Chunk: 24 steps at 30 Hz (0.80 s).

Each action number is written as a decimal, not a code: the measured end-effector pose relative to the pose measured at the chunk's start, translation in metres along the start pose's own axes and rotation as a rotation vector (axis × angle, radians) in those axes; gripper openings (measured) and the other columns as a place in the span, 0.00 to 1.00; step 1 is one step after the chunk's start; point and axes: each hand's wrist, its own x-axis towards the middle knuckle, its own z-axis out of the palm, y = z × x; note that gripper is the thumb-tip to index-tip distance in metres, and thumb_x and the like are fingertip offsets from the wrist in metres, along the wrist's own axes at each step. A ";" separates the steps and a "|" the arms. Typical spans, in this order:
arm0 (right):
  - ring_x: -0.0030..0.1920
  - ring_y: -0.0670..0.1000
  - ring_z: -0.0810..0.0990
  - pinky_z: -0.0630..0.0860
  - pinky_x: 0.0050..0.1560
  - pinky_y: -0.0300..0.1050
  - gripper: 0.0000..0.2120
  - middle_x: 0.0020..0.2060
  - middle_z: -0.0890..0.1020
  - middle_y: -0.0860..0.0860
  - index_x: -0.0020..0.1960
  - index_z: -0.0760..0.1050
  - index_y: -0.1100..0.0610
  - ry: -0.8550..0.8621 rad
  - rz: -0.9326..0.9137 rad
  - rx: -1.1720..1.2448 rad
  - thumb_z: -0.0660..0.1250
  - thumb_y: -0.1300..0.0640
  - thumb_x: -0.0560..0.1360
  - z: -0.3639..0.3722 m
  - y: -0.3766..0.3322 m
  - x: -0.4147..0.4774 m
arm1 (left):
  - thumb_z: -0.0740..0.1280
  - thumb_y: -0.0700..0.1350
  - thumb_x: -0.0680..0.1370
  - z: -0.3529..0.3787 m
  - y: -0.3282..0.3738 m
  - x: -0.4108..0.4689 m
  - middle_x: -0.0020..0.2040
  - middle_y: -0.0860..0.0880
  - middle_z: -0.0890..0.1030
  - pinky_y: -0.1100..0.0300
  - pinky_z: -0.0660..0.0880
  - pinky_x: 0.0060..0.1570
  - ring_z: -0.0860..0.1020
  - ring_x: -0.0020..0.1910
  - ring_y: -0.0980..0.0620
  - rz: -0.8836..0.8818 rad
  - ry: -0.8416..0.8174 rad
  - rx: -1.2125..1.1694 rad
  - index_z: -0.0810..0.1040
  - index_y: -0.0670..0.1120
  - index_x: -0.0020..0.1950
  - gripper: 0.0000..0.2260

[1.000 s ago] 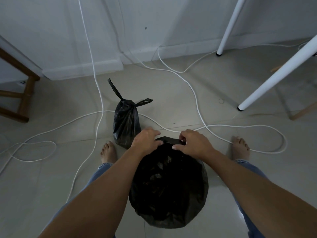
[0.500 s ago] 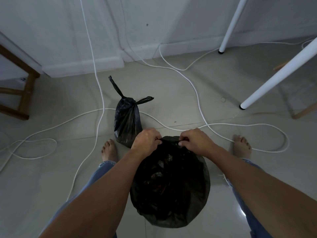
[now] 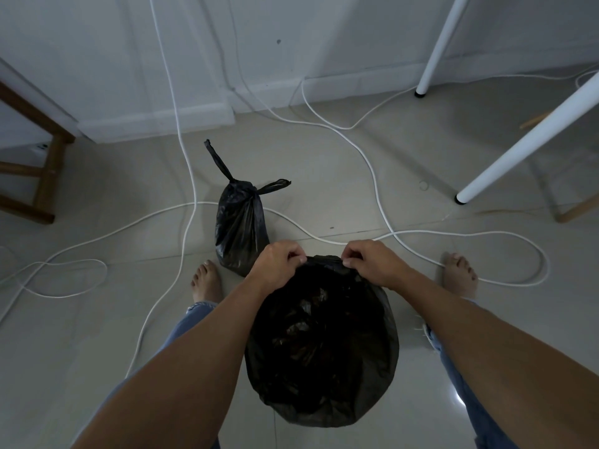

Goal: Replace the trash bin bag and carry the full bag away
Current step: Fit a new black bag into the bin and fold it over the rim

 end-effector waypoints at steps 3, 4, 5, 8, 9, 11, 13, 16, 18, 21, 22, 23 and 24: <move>0.31 0.47 0.78 0.72 0.37 0.38 0.07 0.34 0.79 0.46 0.43 0.72 0.49 0.014 -0.030 0.051 0.67 0.60 0.73 0.000 0.001 -0.002 | 0.69 0.40 0.79 0.002 -0.002 0.003 0.42 0.52 0.80 0.66 0.68 0.42 0.77 0.43 0.56 -0.026 0.004 -0.044 0.85 0.44 0.48 0.04; 0.30 0.46 0.78 0.71 0.36 0.38 0.08 0.34 0.79 0.46 0.43 0.71 0.48 0.017 -0.043 0.052 0.66 0.61 0.73 0.000 0.001 -0.002 | 0.70 0.40 0.78 0.002 -0.003 0.004 0.41 0.52 0.80 0.68 0.69 0.41 0.77 0.42 0.55 -0.029 0.008 -0.068 0.84 0.45 0.48 0.04; 0.30 0.46 0.77 0.71 0.36 0.38 0.09 0.34 0.79 0.47 0.42 0.71 0.48 0.019 -0.054 0.049 0.66 0.61 0.73 0.000 0.001 -0.002 | 0.70 0.39 0.78 0.003 -0.004 0.004 0.40 0.52 0.80 0.69 0.69 0.41 0.77 0.41 0.55 -0.024 0.014 -0.102 0.83 0.46 0.48 0.03; 0.33 0.48 0.77 0.71 0.39 0.41 0.11 0.34 0.78 0.46 0.39 0.73 0.47 0.027 -0.070 0.037 0.65 0.63 0.73 0.000 0.002 0.000 | 0.70 0.35 0.77 0.002 -0.007 0.005 0.34 0.53 0.77 0.66 0.69 0.40 0.74 0.34 0.58 -0.016 0.011 -0.184 0.79 0.48 0.45 0.07; 0.35 0.48 0.77 0.71 0.40 0.42 0.12 0.35 0.78 0.46 0.39 0.74 0.46 0.028 -0.072 0.036 0.65 0.63 0.73 0.001 0.002 0.000 | 0.70 0.35 0.77 0.002 -0.008 0.006 0.33 0.54 0.76 0.66 0.68 0.38 0.73 0.33 0.59 -0.017 0.004 -0.185 0.79 0.48 0.44 0.08; 0.38 0.50 0.78 0.73 0.43 0.44 0.12 0.36 0.80 0.48 0.40 0.77 0.48 0.026 -0.070 0.038 0.65 0.64 0.73 0.002 0.004 0.001 | 0.69 0.34 0.77 0.002 -0.008 0.008 0.33 0.53 0.77 0.66 0.69 0.38 0.73 0.33 0.58 -0.022 -0.019 -0.183 0.81 0.48 0.43 0.09; 0.41 0.51 0.79 0.73 0.46 0.45 0.10 0.39 0.82 0.50 0.41 0.80 0.51 0.024 -0.060 0.043 0.65 0.64 0.74 0.003 0.005 0.003 | 0.68 0.35 0.78 0.002 -0.008 0.008 0.37 0.50 0.82 0.66 0.71 0.40 0.76 0.37 0.55 -0.021 -0.032 -0.157 0.85 0.48 0.45 0.10; 0.39 0.48 0.78 0.72 0.44 0.42 0.09 0.38 0.82 0.48 0.43 0.81 0.54 0.033 -0.036 0.061 0.65 0.64 0.74 0.004 0.006 0.004 | 0.67 0.35 0.79 0.002 -0.009 0.009 0.45 0.47 0.85 0.71 0.70 0.40 0.79 0.43 0.55 -0.034 -0.034 -0.096 0.87 0.45 0.50 0.10; 0.38 0.47 0.78 0.71 0.43 0.40 0.09 0.38 0.82 0.49 0.43 0.82 0.54 0.040 -0.023 0.056 0.64 0.64 0.74 0.006 0.007 0.005 | 0.66 0.34 0.79 0.001 -0.009 0.007 0.49 0.47 0.86 0.72 0.70 0.43 0.79 0.47 0.56 -0.016 -0.023 -0.047 0.87 0.44 0.52 0.11; 0.43 0.49 0.79 0.70 0.45 0.39 0.05 0.40 0.81 0.48 0.44 0.82 0.54 0.045 -0.017 0.009 0.67 0.59 0.74 0.007 0.007 0.004 | 0.67 0.36 0.78 0.001 -0.004 0.001 0.53 0.46 0.84 0.67 0.73 0.54 0.79 0.50 0.55 0.074 -0.018 0.071 0.87 0.44 0.55 0.10; 0.44 0.49 0.78 0.71 0.45 0.40 0.04 0.41 0.80 0.48 0.45 0.82 0.54 0.039 -0.033 -0.024 0.69 0.54 0.73 0.007 0.006 0.003 | 0.70 0.38 0.77 0.001 -0.004 0.000 0.54 0.46 0.83 0.64 0.74 0.57 0.79 0.52 0.53 0.108 -0.031 0.120 0.86 0.44 0.56 0.10; 0.45 0.48 0.77 0.71 0.46 0.41 0.08 0.41 0.78 0.47 0.45 0.81 0.53 0.028 -0.055 -0.066 0.72 0.50 0.71 0.007 0.007 0.003 | 0.72 0.40 0.76 0.000 -0.007 -0.002 0.54 0.46 0.81 0.62 0.74 0.60 0.79 0.53 0.51 0.092 -0.058 0.161 0.86 0.44 0.57 0.10; 0.45 0.48 0.76 0.70 0.46 0.41 0.11 0.43 0.77 0.47 0.47 0.81 0.53 0.012 -0.078 -0.112 0.73 0.48 0.69 0.008 0.007 0.002 | 0.73 0.42 0.76 0.001 -0.011 0.000 0.55 0.46 0.79 0.61 0.74 0.62 0.77 0.56 0.50 0.092 -0.076 0.188 0.86 0.44 0.58 0.11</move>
